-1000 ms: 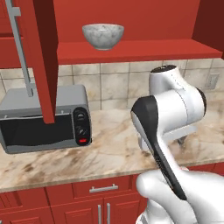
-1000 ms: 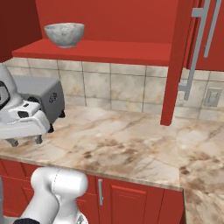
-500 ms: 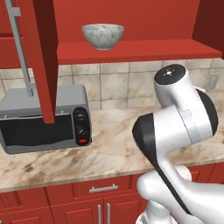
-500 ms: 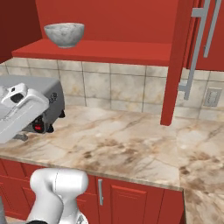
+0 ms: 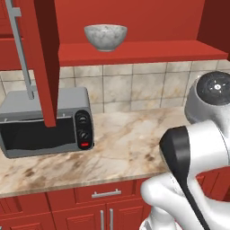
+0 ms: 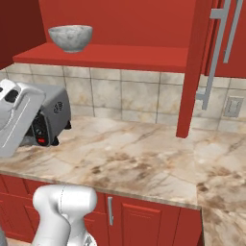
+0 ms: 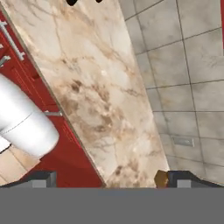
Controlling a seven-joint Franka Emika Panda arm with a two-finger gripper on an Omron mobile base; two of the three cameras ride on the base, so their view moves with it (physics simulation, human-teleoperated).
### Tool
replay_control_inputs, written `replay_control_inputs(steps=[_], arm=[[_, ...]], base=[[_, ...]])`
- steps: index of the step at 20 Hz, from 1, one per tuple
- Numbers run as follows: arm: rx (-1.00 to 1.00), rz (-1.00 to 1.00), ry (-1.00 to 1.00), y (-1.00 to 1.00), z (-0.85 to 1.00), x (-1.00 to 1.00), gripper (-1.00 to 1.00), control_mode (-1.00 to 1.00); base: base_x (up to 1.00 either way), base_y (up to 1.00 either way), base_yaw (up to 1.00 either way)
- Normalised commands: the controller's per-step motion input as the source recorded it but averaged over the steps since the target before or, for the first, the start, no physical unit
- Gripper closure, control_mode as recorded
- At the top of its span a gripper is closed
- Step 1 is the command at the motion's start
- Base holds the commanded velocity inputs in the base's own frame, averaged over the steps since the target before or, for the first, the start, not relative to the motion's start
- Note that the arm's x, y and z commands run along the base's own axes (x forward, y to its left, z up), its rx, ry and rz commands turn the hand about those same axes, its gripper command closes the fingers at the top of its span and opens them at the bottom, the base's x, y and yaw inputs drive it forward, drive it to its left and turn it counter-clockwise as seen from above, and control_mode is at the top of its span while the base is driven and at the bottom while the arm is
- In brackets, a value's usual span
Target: Pick up the bowls from the cabinet and place each bowl in front of a stool on the dining counter.
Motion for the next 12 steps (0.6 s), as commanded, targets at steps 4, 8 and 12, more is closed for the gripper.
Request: replay_control_inputs(steps=[4,8,12], arm=[[0.26,0.44,-0.09,0.0,0.08,0.18,-1.0,-1.0],[0.15,0.46,-0.11,0.0,0.25,0.13,-1.0,-1.0],[0.04,0.4,-0.28,0.04,0.46,0.12,-1.0,-1.0]], base=[[0.0,0.0,0.0],[0.0,0.0,0.0],[0.0,0.0,0.0]])
